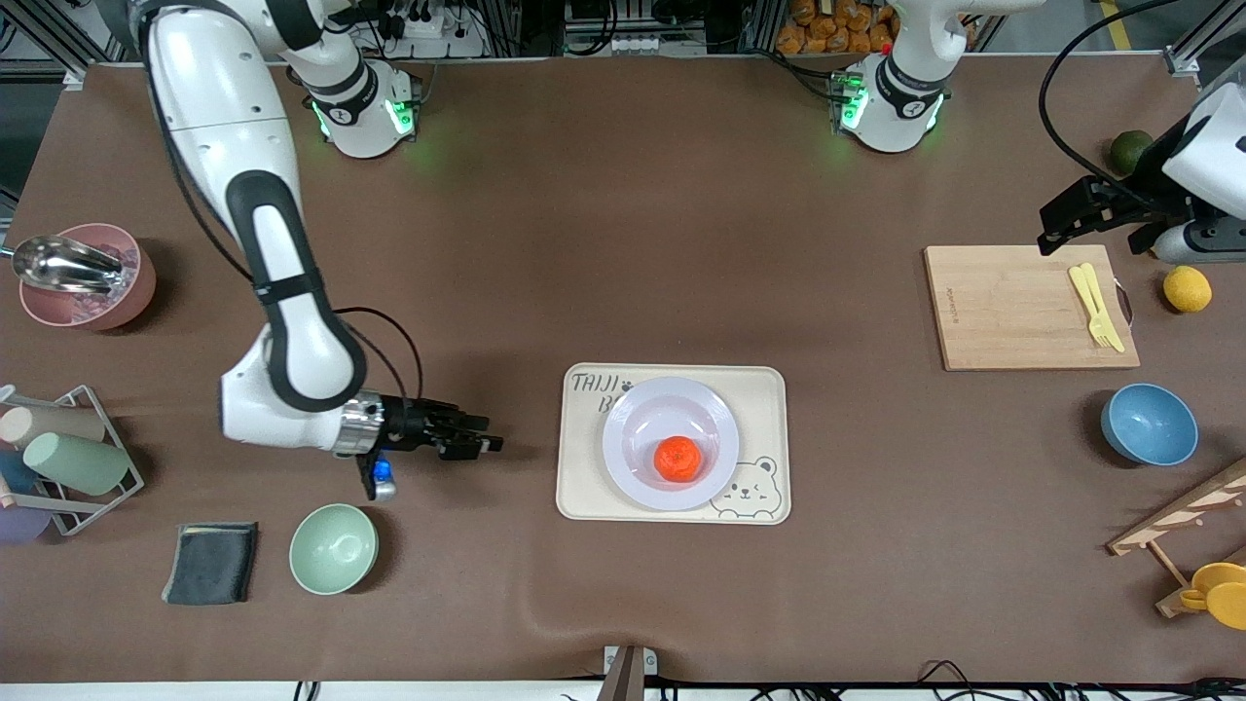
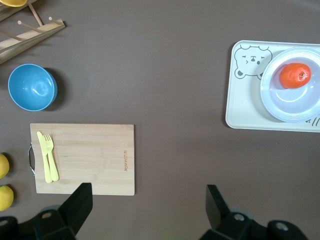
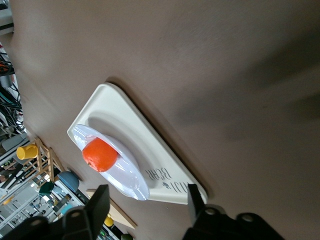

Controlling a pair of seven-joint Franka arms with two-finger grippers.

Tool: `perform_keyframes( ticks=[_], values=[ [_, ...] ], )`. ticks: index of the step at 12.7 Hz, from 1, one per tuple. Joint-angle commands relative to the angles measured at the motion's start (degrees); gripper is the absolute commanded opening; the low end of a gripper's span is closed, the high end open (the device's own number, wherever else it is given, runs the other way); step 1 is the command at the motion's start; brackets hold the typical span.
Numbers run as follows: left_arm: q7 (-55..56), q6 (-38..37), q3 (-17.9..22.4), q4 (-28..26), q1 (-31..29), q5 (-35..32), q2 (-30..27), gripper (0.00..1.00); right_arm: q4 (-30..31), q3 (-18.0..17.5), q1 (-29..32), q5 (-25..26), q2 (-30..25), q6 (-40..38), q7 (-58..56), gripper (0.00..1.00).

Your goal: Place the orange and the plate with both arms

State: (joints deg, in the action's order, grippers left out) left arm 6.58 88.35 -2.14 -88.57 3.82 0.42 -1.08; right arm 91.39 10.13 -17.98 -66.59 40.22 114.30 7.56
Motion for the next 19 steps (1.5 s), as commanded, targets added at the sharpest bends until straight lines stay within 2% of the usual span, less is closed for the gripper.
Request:
perform_keyframes(
  ticks=[1, 4, 7, 9, 11, 13, 16, 17, 19],
  values=[
    [0.5, -1.6, -0.4, 0.9, 0.3, 0.0, -0.2, 1.00, -1.6, 3.6, 0.8, 5.7, -1.8, -6.8, 1.2, 0.97],
    [0.5, -2.0, -0.4, 0.9, 0.3, 0.1, -0.2, 1.00, -2.2, 3.7, 5.0, 19.4, -6.6, -10.3, 1.1, 1.00],
    [0.5, -2.0, -0.4, 0.9, 0.2, 0.2, -0.3, 1.00, -2.4, 3.2, 9.2, 28.2, -11.0, -12.5, 0.4, 1.00],
    [0.5, -2.0, -0.4, 0.9, 0.3, 0.1, -0.3, 1.00, -2.2, 3.1, 10.5, 35.9, -13.7, -12.6, -4.8, 1.00],
    [0.5, -2.0, -0.4, 0.9, 0.3, 0.2, -0.3, 1.00, -2.2, 3.1, 13.1, 39.0, -15.8, -14.8, -9.2, 1.00],
    [0.5, -2.0, -0.4, 0.9, 0.2, 0.2, -0.4, 1.00, -2.1, 3.1, 14.7, 47.0, -18.8, -15.2, -14.4, 1.00],
    [0.4, -2.1, -0.4, 0.9, 0.0, 0.2, -0.4, 1.00, -2.3, 2.7, 18.4, 51.2, -23.5, -19.2, -20.5, 1.00],
    [0.4, -2.1, -0.4, 0.9, 0.0, 0.1, -0.4, 1.00, -2.3, 0.3, 20.1, 53.4, -25.8, -20.4, -20.5, 1.00],
    [0.4, -2.1, -0.4, 0.9, 0.0, 0.1, -0.4, 1.00, -2.3, -7.2, 25.2, 58.7, -30.6, -23.1, -19.7, 1.00]
  ],
)
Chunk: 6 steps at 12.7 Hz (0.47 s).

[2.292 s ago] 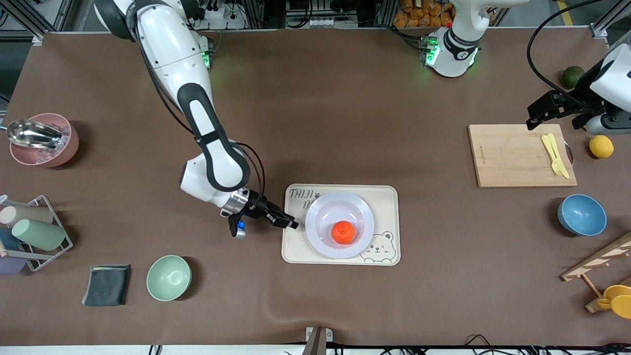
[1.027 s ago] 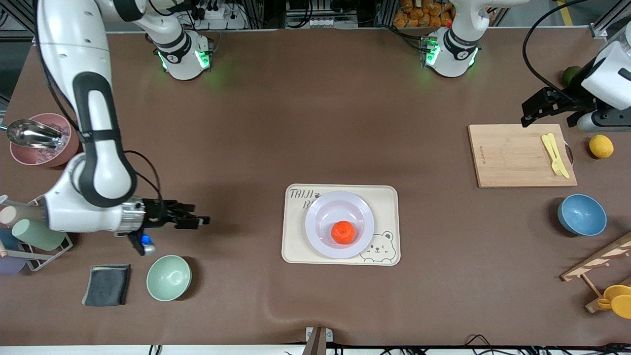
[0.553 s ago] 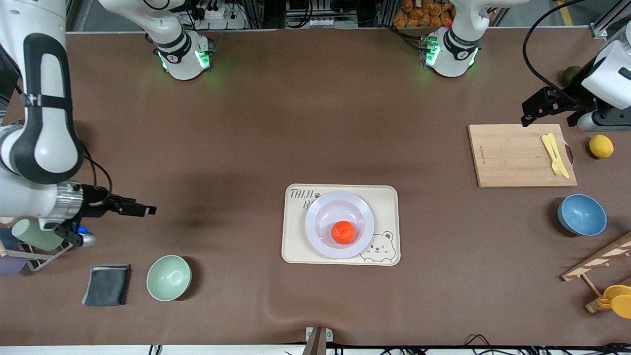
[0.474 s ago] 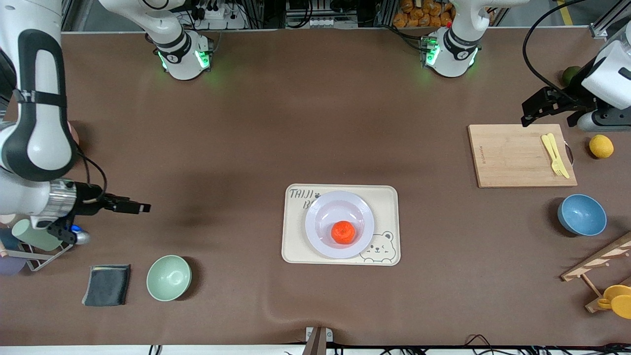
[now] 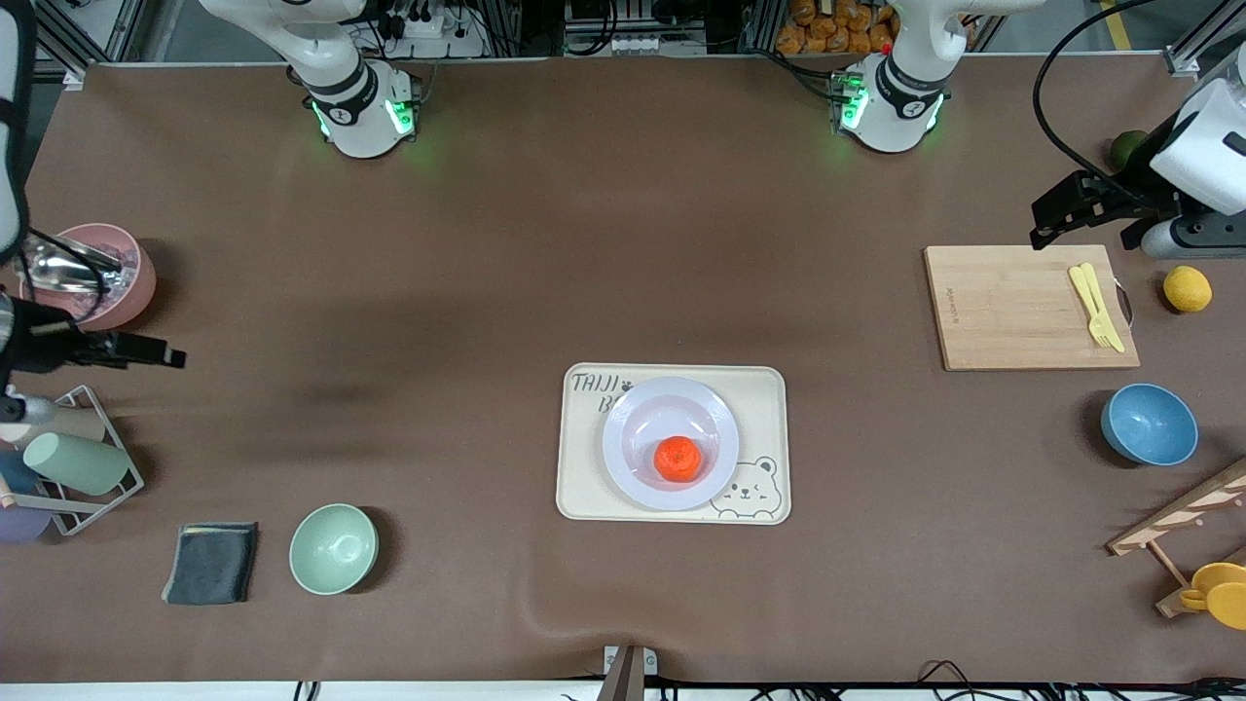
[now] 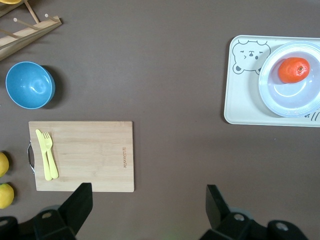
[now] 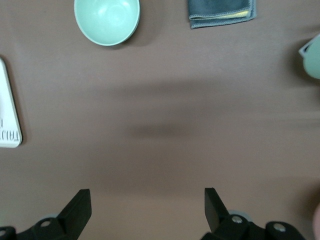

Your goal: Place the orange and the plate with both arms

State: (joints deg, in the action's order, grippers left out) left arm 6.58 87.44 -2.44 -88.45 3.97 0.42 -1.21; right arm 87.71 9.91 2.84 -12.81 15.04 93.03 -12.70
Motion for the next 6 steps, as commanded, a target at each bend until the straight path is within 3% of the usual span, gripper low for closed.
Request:
perform_keyframes(
  ticks=[1, 6],
  values=[
    [0.4, -1.2, -0.1, 0.7, -0.2, 0.1, -0.3, 1.00, 1.6, -8.6, 5.1, 7.4, -7.5, -2.7, 2.6, 1.00],
    [0.3, -1.2, -0.1, 0.7, -0.1, 0.1, -0.3, 1.00, 3.9, -8.3, 4.4, 8.5, -13.4, -4.4, 7.2, 1.00]
  ],
)
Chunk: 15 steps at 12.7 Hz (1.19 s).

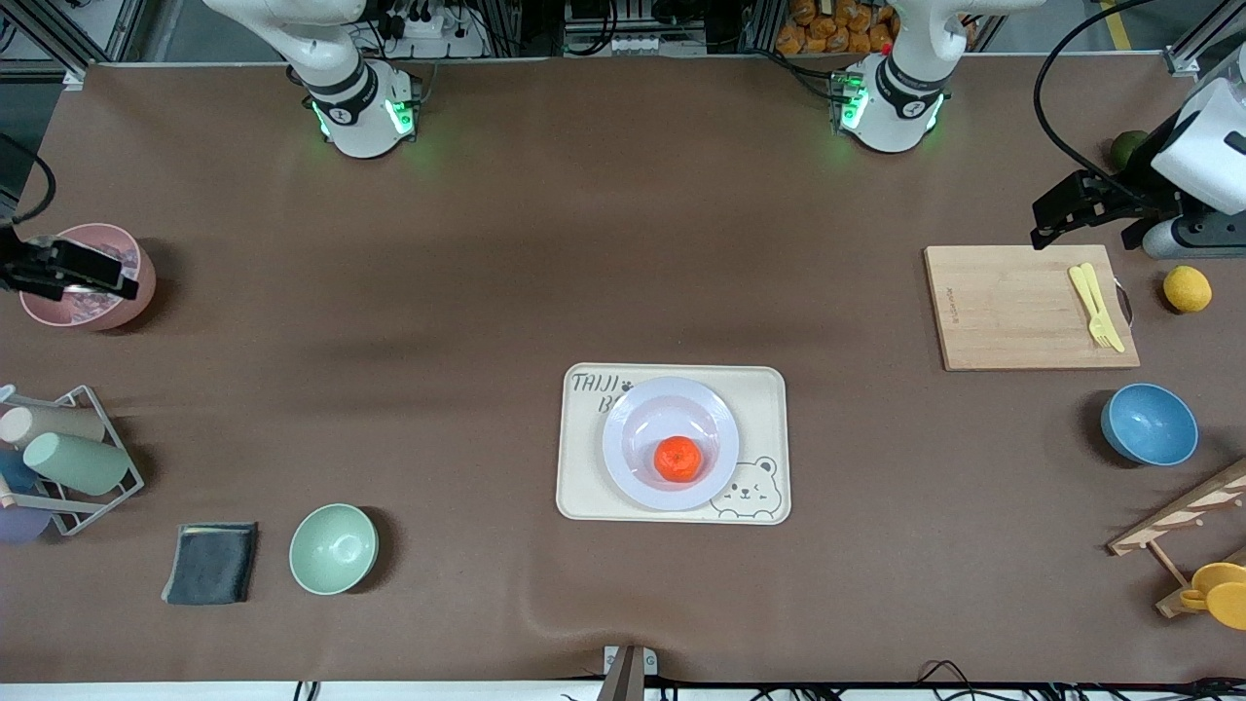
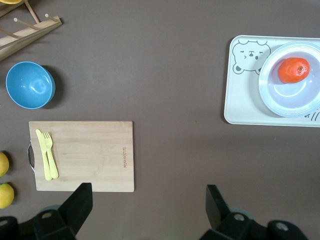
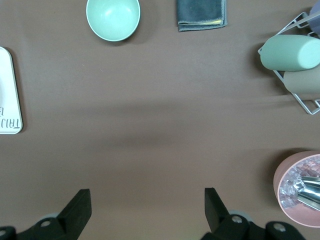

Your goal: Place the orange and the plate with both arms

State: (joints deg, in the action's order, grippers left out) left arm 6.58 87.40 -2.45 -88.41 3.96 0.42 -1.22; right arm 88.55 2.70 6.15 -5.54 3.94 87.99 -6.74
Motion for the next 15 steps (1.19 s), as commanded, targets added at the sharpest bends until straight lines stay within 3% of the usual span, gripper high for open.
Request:
perform_keyframes(
  ticks=[1, 4, 8, 15],
  values=[
    [0.1, -1.2, -0.2, 0.7, -0.3, 0.1, -0.3, 1.00, 3.1, -0.5, -0.4, 1.4, -2.3, 0.5, 1.2, 1.00],
    [-0.4, -2.6, -0.2, 0.8, -0.2, 0.0, -1.1, 1.00, 3.9, 9.4, -10.0, 1.5, -3.6, 0.2, 1.2, 1.00],
    [-7.4, -5.4, 0.0, 0.8, -0.4, -0.1, -1.4, 1.00, 4.4, 9.4, -9.9, 1.5, -4.2, 0.4, 1.1, 1.00],
    [-3.4, -5.7, 0.2, 0.8, -0.3, 0.0, -2.6, 1.00, 4.1, 9.0, -9.4, 1.5, -4.2, 0.6, 1.0, 1.00]
  ],
)
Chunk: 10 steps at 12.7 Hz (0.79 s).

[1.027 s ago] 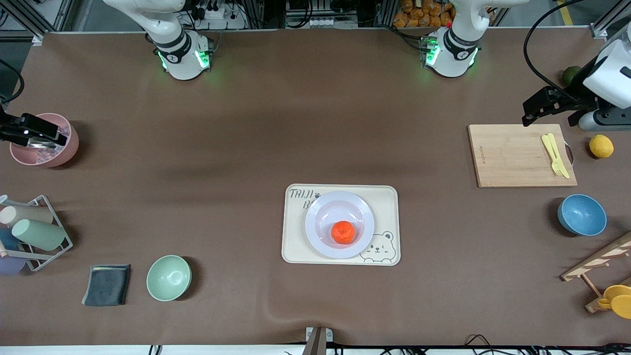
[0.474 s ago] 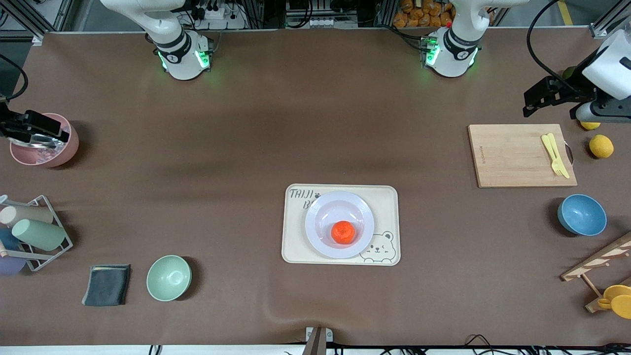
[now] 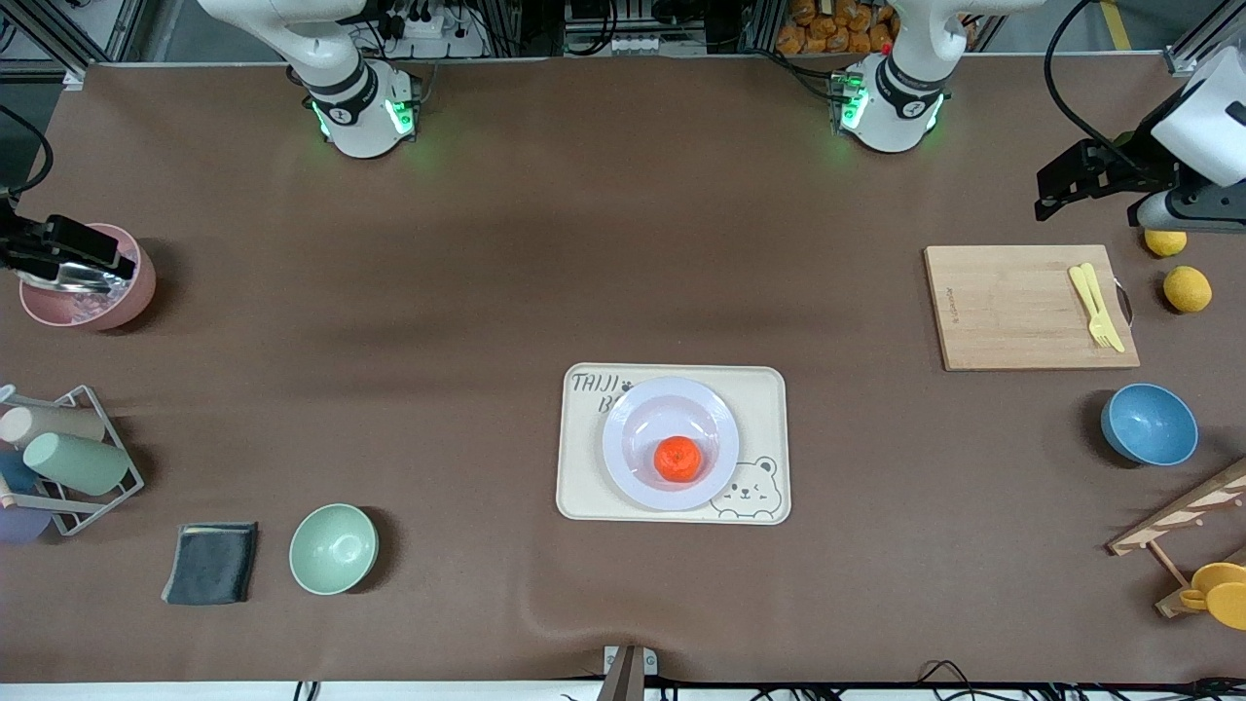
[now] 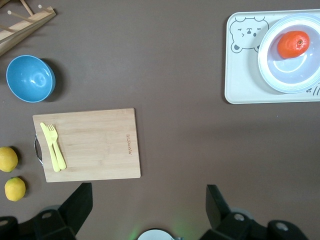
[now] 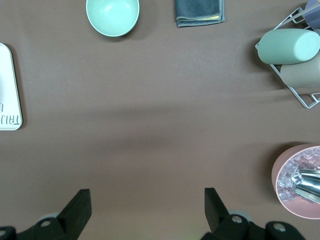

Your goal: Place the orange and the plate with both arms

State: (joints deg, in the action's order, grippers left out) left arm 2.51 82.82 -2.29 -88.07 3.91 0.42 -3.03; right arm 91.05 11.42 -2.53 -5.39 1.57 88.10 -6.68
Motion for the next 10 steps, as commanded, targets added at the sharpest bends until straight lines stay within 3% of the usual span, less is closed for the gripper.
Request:
perform_keyframes(
  ticks=[1, 10],
  values=[
    [0.7, -1.1, 0.1, 0.4, -0.2, 0.0, -0.8, 1.00, 1.5, 0.3, -0.7, 1.3, -1.8, 0.4, 1.0, 1.00],
    [0.8, -1.1, -0.1, 0.4, -0.2, -0.1, -0.8, 1.00, 0.6, -1.7, 0.3, 2.3, -2.3, 0.4, 1.1, 1.00]
  ],
)
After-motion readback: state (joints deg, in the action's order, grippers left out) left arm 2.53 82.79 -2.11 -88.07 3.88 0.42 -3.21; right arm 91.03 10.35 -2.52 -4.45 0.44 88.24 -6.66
